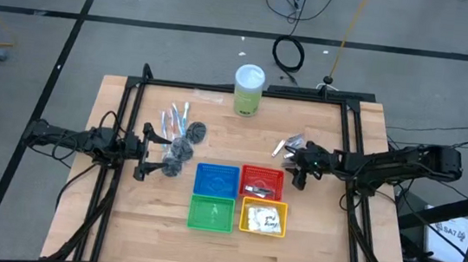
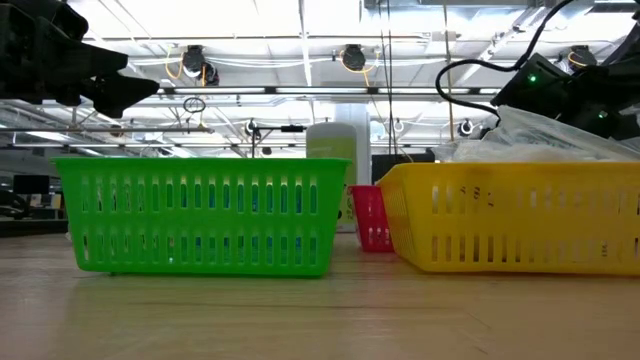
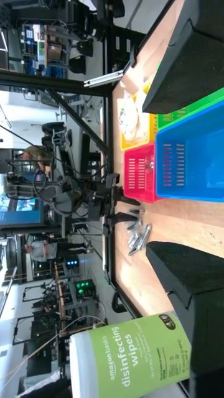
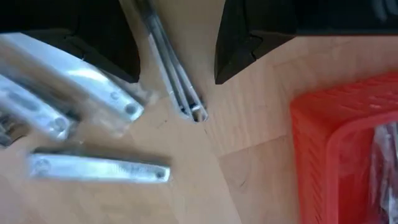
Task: Pick & Place Travel size toiletries
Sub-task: Put the nail cutter into the red basket
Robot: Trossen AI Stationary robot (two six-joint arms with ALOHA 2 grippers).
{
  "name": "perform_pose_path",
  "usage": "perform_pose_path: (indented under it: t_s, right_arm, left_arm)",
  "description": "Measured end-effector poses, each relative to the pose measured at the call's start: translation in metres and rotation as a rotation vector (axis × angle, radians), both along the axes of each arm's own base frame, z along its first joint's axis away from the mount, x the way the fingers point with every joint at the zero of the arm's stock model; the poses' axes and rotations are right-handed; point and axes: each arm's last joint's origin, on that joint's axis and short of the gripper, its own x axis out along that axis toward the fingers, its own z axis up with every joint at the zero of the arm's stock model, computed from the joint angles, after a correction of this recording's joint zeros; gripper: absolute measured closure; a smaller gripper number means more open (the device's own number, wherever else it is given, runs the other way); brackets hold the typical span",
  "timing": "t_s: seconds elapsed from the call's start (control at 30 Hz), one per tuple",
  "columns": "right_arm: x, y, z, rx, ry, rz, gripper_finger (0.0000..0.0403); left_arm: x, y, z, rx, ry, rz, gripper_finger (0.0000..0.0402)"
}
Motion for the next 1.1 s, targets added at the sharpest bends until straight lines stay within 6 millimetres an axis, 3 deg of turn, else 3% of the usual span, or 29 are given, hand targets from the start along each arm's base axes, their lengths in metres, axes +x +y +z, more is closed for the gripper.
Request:
perform_pose_path:
  t_s: [0.7, 1.1]
  right_arm:
    - [-0.0029, 0.0006, -0.0032, 0.015, 0.001, -0.012, 0.0377]
    - [-0.0031, 0.0007, -0.0034, 0.015, 0.003, -0.011, 0.0376]
  left_arm:
    - [0.0, 0.0, -0.0001, 0.0, 0.0, 0.001, 0.0055]
    - [0.0, 0.0, 0.0, 0.0, 0.0, 0.0, 0.0055]
